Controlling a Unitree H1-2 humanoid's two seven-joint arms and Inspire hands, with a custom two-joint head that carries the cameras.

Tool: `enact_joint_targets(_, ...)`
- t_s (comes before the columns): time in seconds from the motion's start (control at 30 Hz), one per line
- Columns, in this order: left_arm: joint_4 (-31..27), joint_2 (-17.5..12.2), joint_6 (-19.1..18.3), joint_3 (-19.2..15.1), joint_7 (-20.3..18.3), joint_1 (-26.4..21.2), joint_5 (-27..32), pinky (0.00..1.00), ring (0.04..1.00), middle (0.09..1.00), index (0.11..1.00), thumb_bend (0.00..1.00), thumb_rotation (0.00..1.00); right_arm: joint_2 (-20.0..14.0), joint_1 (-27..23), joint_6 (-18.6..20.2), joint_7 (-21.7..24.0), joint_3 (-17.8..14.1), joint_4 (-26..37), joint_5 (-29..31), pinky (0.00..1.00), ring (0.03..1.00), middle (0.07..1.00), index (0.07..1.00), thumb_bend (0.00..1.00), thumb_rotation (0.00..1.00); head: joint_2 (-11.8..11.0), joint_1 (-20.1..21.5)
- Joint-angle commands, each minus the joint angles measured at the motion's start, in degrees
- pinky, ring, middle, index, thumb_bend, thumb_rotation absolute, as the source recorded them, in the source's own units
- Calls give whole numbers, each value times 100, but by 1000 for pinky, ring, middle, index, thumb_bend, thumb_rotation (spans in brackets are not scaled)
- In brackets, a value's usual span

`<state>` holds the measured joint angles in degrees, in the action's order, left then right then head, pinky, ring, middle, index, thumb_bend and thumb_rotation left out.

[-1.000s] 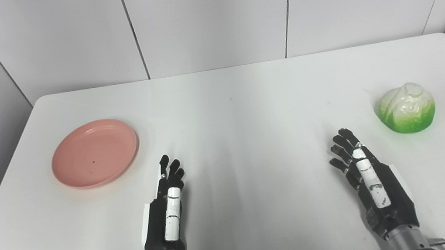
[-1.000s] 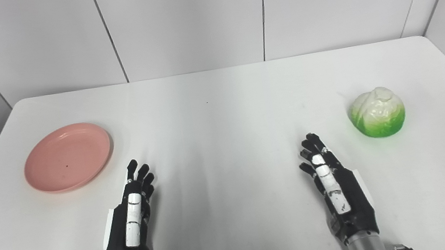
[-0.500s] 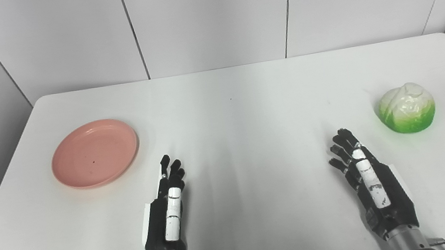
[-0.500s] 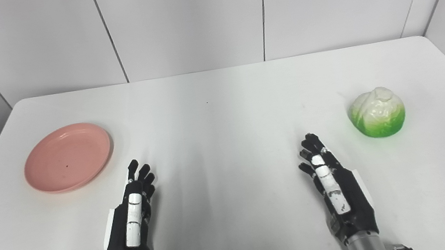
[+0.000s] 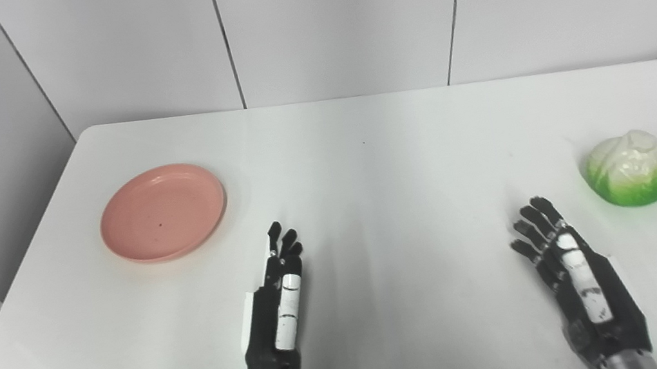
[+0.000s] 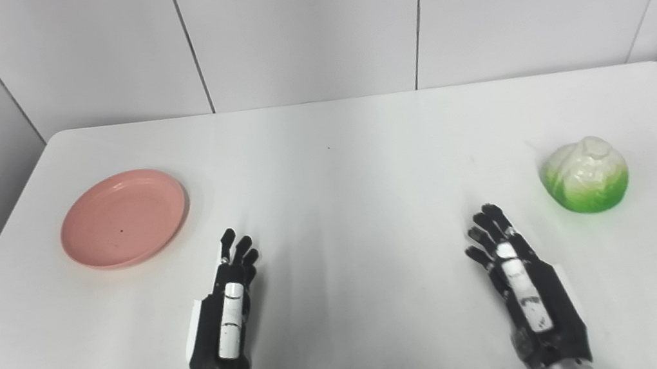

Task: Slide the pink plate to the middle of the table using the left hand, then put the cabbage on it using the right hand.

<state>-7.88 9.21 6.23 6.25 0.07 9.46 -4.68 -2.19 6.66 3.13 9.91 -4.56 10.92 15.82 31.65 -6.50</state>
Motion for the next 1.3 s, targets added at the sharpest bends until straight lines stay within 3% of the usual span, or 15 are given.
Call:
enact_joint_targets(0.0, 51, 3, 276, 109, 56, 82, -117, 967, 955, 968, 1000, 646, 944, -141, 190, -186, 94, -51, -100, 100, 912, 923, 929, 919, 834, 778, -26, -37)
enact_joint_targets(0.77, 822, 10, 1063, 166, 229, -14, -241, 950, 956, 969, 1000, 647, 946, -272, 132, -761, 357, -98, -812, 225, 867, 897, 901, 893, 827, 774, -566, -211)
enact_joint_targets(1.27, 837, -30, 1105, 152, 243, 3, -223, 942, 947, 964, 1000, 649, 938, -240, 140, -802, 363, -57, -854, 160, 868, 890, 896, 886, 826, 776, -579, -114)
